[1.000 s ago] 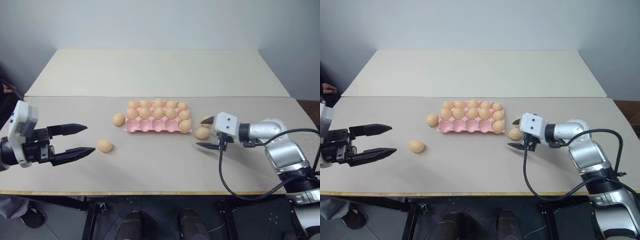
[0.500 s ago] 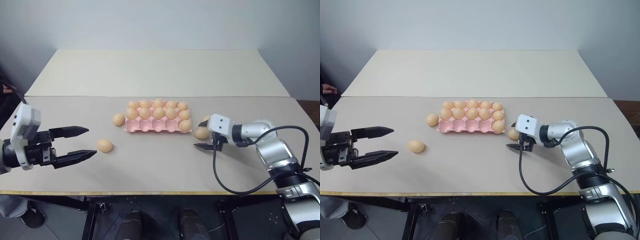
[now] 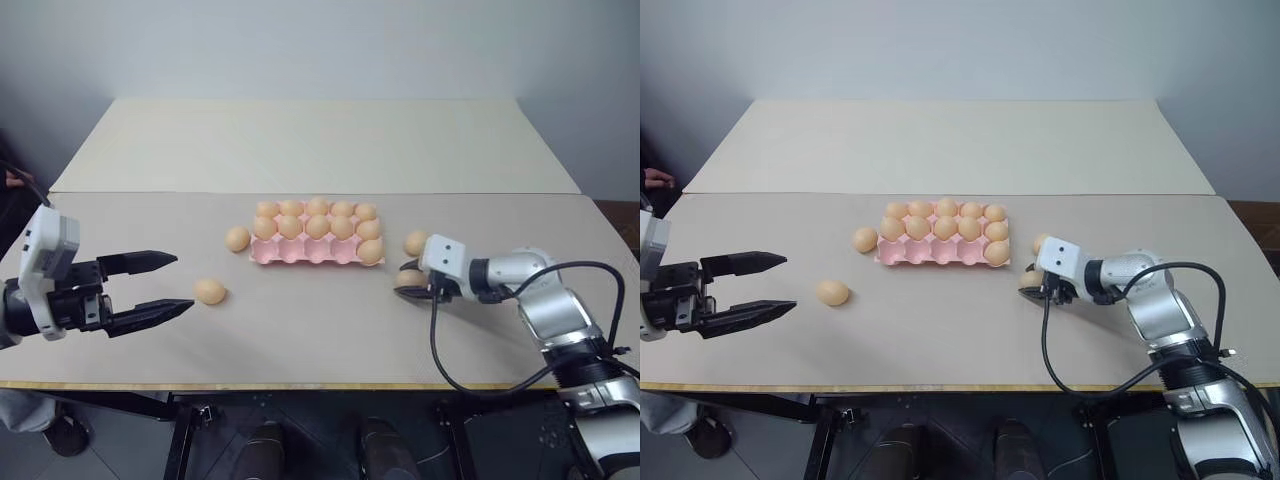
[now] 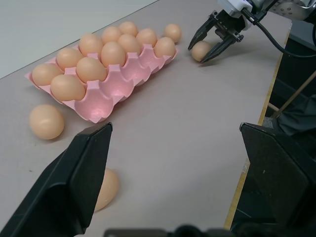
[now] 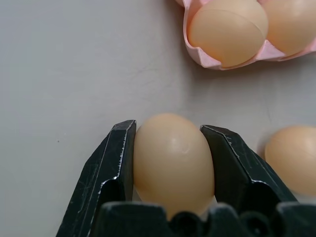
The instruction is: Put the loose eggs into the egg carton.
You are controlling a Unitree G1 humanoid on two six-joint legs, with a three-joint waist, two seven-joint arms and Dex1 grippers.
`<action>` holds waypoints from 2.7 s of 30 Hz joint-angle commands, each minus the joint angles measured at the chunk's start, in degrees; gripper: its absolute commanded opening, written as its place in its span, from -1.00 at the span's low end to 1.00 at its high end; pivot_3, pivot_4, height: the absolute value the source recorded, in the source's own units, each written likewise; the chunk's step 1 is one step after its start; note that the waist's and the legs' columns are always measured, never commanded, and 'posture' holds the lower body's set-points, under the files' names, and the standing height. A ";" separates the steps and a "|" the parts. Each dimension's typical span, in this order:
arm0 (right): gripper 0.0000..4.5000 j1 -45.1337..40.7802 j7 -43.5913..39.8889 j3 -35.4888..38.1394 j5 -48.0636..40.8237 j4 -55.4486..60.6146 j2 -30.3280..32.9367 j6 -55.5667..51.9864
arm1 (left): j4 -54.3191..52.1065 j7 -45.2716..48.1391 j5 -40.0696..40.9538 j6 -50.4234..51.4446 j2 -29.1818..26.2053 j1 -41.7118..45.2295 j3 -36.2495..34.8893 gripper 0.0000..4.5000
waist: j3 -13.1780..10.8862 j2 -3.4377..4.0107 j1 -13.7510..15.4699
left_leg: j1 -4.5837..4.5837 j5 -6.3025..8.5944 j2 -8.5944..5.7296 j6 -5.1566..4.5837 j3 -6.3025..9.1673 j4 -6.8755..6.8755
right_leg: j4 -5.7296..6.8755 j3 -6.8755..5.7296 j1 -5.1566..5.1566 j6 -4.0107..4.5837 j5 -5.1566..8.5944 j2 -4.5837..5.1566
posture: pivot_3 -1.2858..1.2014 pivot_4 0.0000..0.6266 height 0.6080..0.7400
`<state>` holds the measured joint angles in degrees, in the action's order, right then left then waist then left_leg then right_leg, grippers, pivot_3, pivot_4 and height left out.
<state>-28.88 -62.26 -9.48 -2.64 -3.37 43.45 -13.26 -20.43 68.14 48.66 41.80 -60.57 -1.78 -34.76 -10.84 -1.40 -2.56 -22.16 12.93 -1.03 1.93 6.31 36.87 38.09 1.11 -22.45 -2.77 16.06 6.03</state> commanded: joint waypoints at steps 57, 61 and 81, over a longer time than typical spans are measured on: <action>1.00 12.97 0.14 24.12 -20.72 23.86 10.19 -13.68 | 7.83 1.84 -3.07 -1.20 -1.15 -1.67 -7.40 1.00 | -0.01 -0.01 -0.06 | -0.17 -0.02 0.10 0.03 -0.33 -0.03 | 0.20 0.43 -0.48 0.05 -0.04 -0.15 | 0.03 -0.52 1.00; 1.00 5.37 4.76 12.22 -8.82 13.07 7.39 -5.45 | 7.28 1.46 -2.51 -0.74 -1.72 1.48 -4.63 1.00 | 0.00 -0.02 -0.12 | -0.10 -0.02 0.10 0.04 -0.34 -0.03 | 0.20 0.43 -0.44 0.04 -0.06 -0.16 | 0.03 -0.52 1.00; 0.75 -18.18 15.86 -2.68 11.18 -31.24 -7.95 13.93 | 1.82 -0.06 -0.41 1.08 -0.12 -1.08 -8.27 1.00 | -0.01 -0.01 -0.40 | -0.27 -0.03 0.09 0.06 -0.40 -0.02 | 0.25 0.58 -0.68 0.06 -0.08 -0.18 | 0.03 -0.52 1.00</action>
<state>-45.94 -47.13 -12.91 8.29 -34.43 35.22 -0.86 -17.31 68.23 47.37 42.80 -60.63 -2.79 -40.74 -10.85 -1.41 -2.96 -22.42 12.89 -0.94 1.99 5.91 36.85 38.35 1.69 -23.14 -2.71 15.98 5.84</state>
